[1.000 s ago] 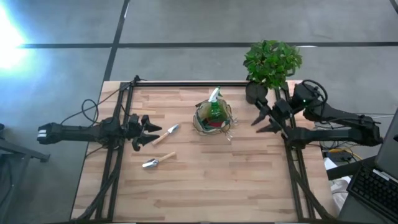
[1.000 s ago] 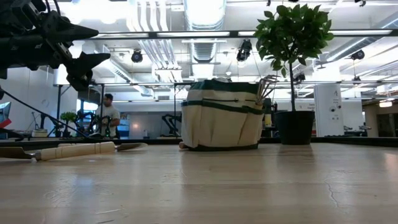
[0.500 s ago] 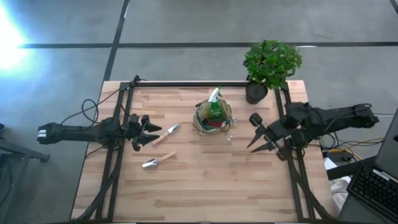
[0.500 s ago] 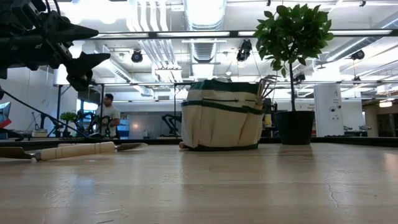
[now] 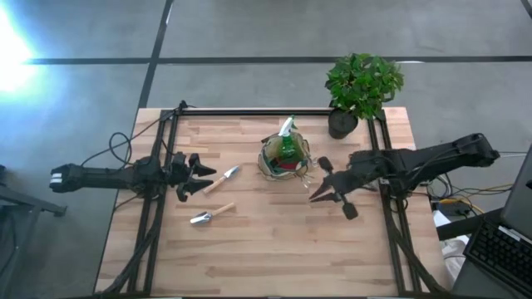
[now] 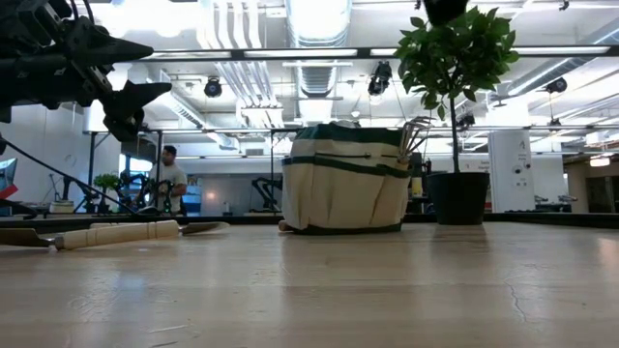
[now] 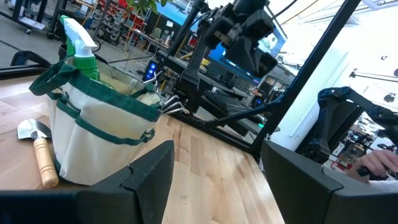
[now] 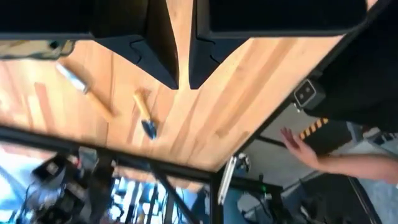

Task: Pick & Place Garden tools in Gardening bag
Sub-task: Adjust the green gardening bag

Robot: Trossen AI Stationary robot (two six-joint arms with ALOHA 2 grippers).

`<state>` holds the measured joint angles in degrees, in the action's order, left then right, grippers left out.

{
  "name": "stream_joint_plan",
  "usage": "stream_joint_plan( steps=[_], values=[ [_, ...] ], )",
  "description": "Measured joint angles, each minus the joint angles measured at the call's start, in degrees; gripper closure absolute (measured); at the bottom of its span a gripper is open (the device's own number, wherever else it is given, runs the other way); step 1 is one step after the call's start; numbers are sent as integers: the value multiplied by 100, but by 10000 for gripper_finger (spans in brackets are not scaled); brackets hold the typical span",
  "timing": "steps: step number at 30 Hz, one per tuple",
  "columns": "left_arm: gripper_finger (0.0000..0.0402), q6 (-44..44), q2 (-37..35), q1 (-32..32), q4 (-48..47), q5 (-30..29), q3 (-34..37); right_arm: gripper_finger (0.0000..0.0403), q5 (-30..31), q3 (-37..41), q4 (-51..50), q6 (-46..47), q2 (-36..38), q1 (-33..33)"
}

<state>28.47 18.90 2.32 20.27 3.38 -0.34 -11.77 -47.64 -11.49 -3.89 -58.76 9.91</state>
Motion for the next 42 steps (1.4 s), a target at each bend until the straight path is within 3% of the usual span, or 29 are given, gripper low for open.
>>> stream_joint_plan(
  steps=[6,10,16,24,35,42],
  values=[
    [156,2,0,0,2,0,0,393,213,0,-34,-31,-670,26],
    [156,0,0,1,2,0,0,394,1282,-6,-71,-196,-965,131],
    [156,1,0,1,1,0,0,394,2832,-468,-1127,-241,-1444,258],
    [156,1,0,-1,0,0,0,382,2908,-1554,-2087,-280,-2246,231],
    [156,1,1,0,0,0,0,271,3147,-2871,-3019,-525,-3360,-4],
    [156,2,1,0,0,0,0,232,3146,-3156,-3029,-817,-3787,-277]
  ],
)
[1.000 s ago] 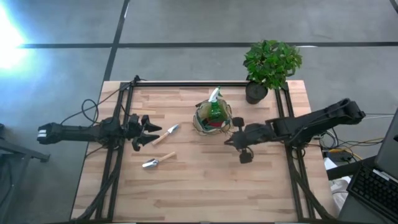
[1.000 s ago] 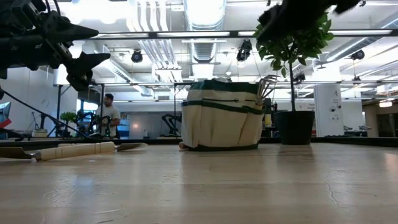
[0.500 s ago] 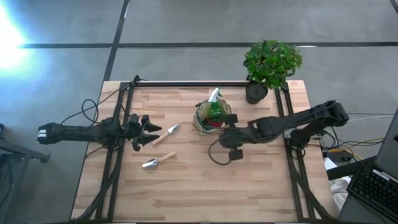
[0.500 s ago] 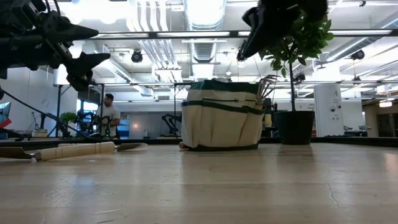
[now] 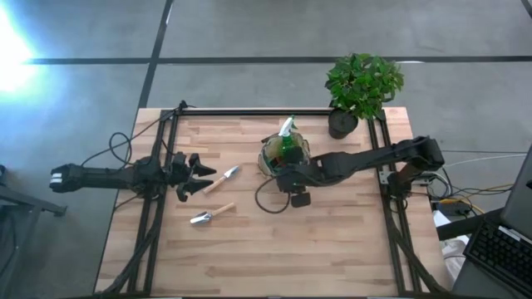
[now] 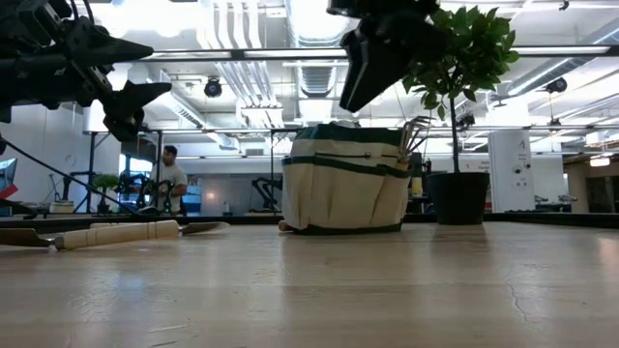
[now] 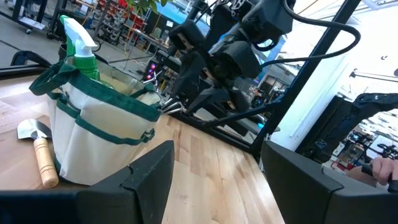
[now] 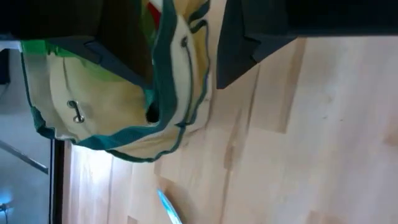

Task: Pick & Place Garden tools in Gardening bag
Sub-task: Adjust the green gardening bag

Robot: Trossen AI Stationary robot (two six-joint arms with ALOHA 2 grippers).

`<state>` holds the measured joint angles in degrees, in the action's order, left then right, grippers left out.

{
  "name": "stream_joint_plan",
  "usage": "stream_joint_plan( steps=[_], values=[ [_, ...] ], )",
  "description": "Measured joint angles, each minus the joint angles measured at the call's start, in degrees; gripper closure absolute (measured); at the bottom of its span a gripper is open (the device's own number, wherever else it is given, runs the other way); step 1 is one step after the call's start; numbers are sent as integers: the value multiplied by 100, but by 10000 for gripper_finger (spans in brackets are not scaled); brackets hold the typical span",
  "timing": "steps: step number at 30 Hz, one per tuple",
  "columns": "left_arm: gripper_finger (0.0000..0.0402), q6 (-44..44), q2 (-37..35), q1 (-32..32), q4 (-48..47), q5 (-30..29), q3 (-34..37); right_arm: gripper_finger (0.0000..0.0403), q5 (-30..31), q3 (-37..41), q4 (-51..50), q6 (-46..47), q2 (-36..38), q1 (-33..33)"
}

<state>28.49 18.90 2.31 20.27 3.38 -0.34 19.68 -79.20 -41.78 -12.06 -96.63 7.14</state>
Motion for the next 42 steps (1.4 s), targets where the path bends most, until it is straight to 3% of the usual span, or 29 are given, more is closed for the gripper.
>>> stream_joint_plan(
  steps=[7,13,31,37,42],
  values=[
    [156,-1,0,1,0,0,0,231,-85,2,13,-17,-39,-321],
    [156,-1,-1,-1,0,0,0,242,-794,7,84,-19,-139,-484],
    [156,-2,-1,1,2,0,0,257,-774,9,627,-332,-362,-753],
    [156,0,1,1,2,0,0,259,-1367,9,653,-292,-362,-757],
    [156,-1,0,0,2,0,0,255,-1412,9,658,-188,-362,-756]
  ],
)
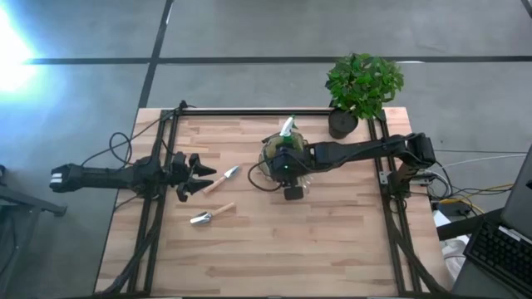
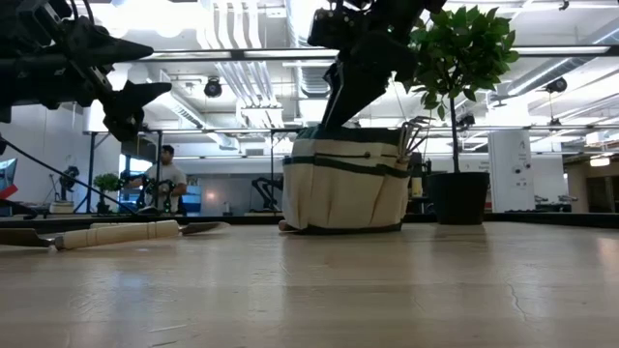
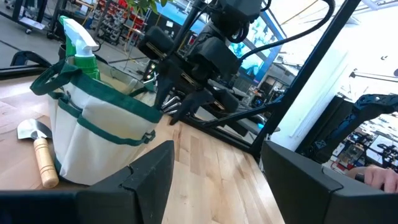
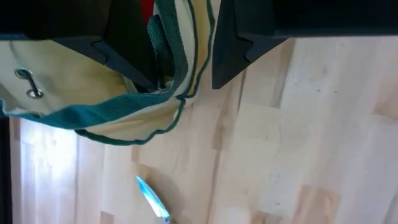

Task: Pick & Place Garden tools in Gardening bag
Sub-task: Adjust the green gardening bag

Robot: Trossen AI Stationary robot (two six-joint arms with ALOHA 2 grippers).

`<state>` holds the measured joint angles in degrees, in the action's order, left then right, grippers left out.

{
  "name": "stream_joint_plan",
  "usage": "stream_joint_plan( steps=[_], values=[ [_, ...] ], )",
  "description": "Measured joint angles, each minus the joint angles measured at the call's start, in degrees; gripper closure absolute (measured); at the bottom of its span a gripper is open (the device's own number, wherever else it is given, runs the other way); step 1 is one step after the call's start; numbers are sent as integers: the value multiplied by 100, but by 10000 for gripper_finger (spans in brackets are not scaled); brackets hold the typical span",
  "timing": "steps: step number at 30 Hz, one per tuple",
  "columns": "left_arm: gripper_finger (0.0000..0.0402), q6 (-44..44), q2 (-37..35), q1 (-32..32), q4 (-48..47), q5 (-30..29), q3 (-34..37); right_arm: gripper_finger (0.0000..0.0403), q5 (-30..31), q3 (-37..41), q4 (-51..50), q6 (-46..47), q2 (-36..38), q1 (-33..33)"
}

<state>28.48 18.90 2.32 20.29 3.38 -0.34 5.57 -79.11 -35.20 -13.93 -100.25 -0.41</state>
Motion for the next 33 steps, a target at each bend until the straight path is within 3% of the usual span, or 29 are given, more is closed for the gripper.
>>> stream_joint_plan(
  steps=[20,33],
  values=[
    [156,1,-1,1,0,0,0,284,445,2,101,-135,-380,-38],
    [156,-1,-1,1,0,0,0,386,435,2,-517,-118,-210,-5]
  ],
)
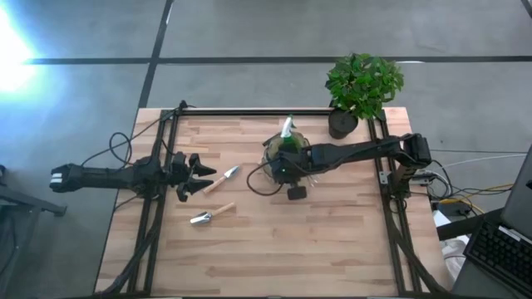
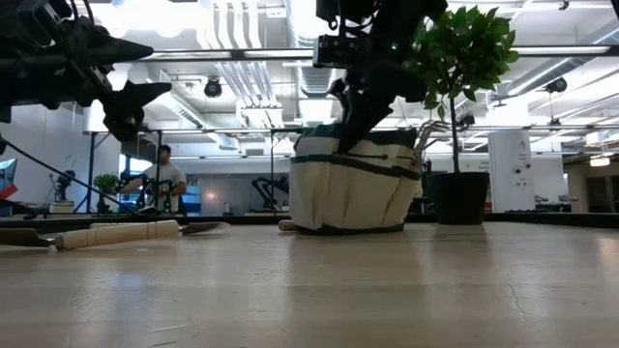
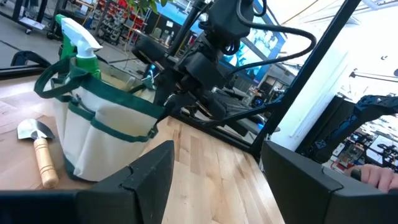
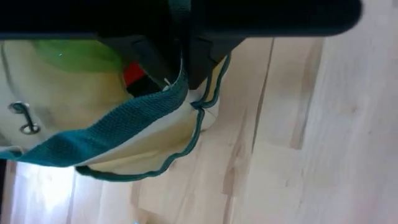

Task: Pick & Place Garden tools in Gardening bag
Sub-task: Adjust the green gardening bag

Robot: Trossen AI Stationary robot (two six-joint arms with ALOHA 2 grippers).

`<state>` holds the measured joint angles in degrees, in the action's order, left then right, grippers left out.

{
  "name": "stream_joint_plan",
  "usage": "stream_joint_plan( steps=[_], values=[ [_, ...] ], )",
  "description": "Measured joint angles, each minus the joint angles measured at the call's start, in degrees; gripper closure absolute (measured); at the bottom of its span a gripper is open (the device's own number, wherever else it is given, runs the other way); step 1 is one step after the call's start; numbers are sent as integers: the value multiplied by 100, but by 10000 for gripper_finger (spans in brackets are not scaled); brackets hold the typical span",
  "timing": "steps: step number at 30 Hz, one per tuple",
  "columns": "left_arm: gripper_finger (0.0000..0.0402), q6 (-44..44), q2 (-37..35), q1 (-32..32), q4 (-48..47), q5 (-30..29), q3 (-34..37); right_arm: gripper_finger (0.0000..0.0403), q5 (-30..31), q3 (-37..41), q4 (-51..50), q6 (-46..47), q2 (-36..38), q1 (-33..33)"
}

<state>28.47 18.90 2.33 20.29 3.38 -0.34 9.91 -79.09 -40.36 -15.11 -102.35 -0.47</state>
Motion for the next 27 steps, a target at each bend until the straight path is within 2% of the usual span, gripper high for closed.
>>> stream_joint_plan(
  steps=[2,8,21,27],
  values=[
    [156,0,2,0,-1,0,0,392,-119,0,-65,12,0,24],
    [156,2,0,0,-2,0,0,394,-983,0,-190,122,0,145],
    [156,0,0,-2,0,2,0,394,-1060,2,-621,127,329,656],
    [156,1,1,-1,0,0,0,394,-1624,2,-623,287,643,743]
  ],
)
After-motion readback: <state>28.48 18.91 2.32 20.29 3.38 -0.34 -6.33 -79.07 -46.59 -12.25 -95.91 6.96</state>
